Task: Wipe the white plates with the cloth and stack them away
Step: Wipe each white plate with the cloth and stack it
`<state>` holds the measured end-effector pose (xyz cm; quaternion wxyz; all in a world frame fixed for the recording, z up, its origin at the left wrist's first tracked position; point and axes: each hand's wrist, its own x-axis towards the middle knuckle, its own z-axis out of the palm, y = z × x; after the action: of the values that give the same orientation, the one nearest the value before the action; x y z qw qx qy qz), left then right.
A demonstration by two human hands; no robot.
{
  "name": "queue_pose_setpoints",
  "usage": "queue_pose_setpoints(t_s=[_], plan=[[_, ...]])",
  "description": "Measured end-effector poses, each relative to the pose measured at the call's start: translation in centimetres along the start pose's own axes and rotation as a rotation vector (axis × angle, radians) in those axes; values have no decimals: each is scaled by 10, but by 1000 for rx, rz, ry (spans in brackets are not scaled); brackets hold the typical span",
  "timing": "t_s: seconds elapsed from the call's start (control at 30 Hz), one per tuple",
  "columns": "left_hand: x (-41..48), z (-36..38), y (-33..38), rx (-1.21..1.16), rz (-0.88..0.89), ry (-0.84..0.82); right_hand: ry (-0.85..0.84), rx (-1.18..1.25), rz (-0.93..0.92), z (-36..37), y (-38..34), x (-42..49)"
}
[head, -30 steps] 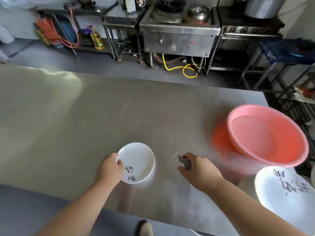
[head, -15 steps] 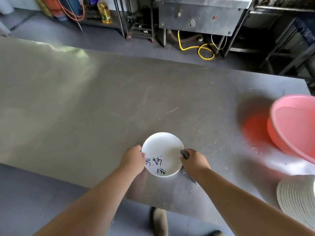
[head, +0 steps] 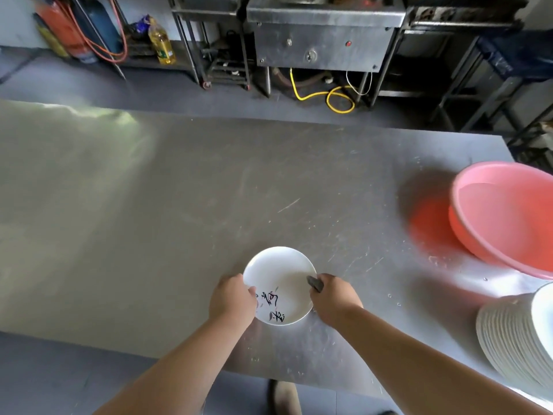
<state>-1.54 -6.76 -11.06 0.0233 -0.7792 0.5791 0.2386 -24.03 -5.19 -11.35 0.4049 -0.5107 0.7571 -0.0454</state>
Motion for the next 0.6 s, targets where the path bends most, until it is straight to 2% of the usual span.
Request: queue_pose_setpoints(t_s=[0.17, 0.33, 0.43, 0.6], plan=[[-6, -14, 13, -112, -15, 47, -2, 132, -18, -11, 1, -16], [-19, -26, 35, -220, 106, 36, 68, 231, -45, -46, 23, -38], [-38, -17, 58, -284, 214, -66, 132, 280, -24, -73, 54, -56], [-73, 26, 99, -289, 357, -265, 167, 174, 76, -106, 128, -71]])
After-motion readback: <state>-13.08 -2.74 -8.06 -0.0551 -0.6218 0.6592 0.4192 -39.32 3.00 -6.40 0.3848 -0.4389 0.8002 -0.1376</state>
